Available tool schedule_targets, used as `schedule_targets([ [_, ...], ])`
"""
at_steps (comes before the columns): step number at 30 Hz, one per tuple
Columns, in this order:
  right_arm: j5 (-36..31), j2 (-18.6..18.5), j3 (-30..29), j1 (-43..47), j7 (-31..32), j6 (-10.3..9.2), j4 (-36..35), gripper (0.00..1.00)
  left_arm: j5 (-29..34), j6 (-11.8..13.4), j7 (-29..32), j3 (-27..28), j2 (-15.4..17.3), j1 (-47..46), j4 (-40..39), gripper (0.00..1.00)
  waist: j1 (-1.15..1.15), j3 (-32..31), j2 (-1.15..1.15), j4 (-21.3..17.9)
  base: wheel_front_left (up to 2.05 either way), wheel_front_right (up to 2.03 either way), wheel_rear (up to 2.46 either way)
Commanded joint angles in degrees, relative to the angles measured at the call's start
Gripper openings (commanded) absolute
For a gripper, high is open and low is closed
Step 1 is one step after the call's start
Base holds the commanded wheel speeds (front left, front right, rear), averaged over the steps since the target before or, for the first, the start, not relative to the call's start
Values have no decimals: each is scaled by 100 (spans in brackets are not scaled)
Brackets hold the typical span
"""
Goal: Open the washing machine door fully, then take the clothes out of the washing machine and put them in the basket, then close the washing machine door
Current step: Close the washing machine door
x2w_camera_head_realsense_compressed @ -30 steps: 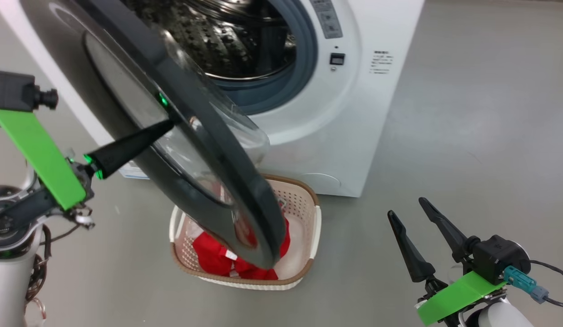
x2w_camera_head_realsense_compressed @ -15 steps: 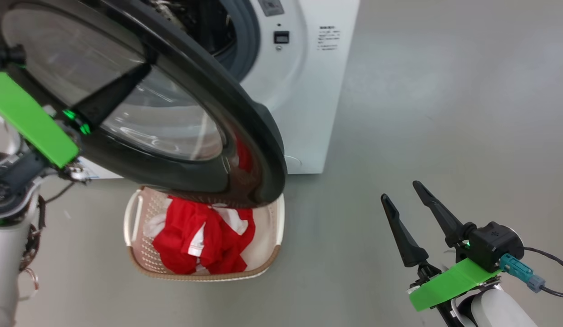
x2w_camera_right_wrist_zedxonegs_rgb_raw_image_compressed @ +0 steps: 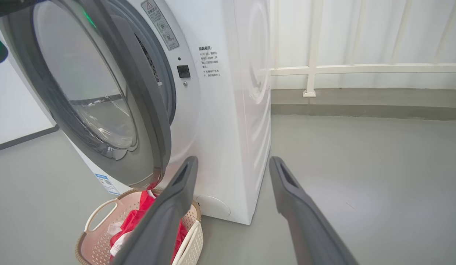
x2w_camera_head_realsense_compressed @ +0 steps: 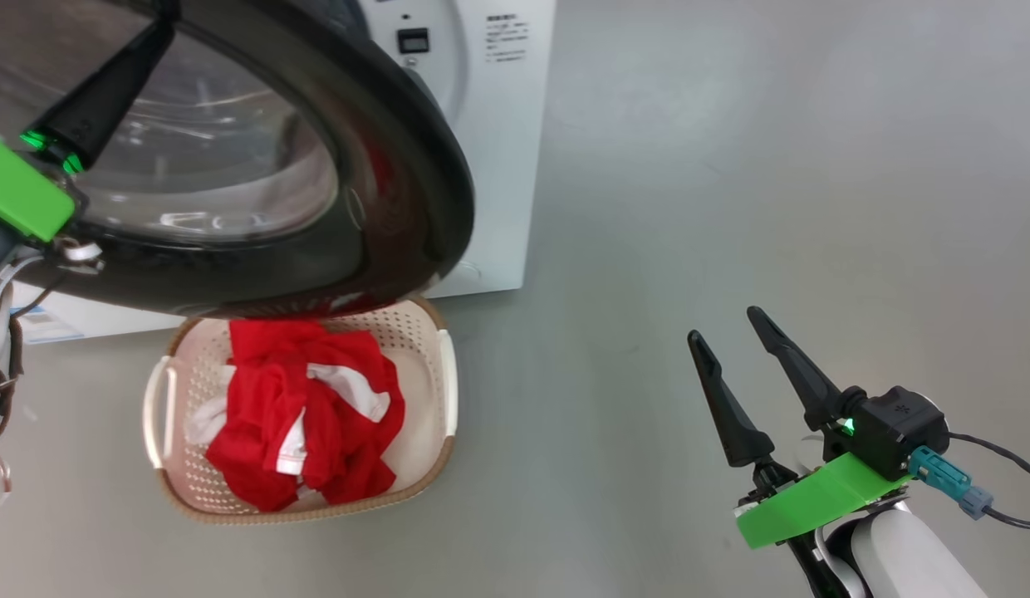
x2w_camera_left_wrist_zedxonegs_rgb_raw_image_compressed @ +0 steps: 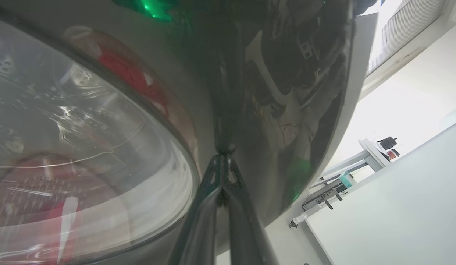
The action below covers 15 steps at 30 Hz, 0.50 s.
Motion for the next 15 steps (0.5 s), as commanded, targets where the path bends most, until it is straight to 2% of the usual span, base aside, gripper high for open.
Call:
schedule_targets([
  [1,-67,-2,68,-85,-37,36,-145,100,-47,-40,-79,148,336,-239,-73,0,0,29,0,-74,0,0,0],
  [15,-81,-23,-5,-35,-37,36,-134,100,-446,-40,-377,-278,618,-76,-192,0,0,-118,0,110,0,0,0],
])
